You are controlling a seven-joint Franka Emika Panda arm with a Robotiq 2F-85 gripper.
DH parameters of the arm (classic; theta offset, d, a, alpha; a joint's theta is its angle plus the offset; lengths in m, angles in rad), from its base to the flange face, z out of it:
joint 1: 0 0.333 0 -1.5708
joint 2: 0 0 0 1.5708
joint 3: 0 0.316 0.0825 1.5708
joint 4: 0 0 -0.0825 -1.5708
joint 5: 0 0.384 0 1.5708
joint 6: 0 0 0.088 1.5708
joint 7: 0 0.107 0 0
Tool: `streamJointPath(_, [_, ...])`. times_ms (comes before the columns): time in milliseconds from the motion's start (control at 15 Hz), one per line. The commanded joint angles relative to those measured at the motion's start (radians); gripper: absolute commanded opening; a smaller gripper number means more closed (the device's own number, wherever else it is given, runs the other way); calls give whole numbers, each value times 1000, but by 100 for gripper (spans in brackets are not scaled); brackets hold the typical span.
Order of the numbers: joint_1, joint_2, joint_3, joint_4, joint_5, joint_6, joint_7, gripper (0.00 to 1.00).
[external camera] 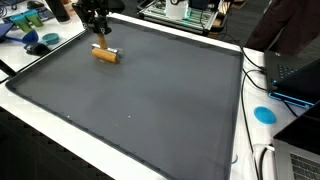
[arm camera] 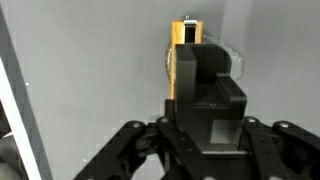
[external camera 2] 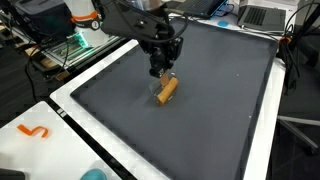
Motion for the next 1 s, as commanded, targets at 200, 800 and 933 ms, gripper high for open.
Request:
streamJointPath(200, [-15,101,29,46,33,43,-33,24])
streamJointPath(800, [-19,114,41,74,25,43,-26,24])
streamJointPath(933, [-20,104,41,74,21,44,-22,24])
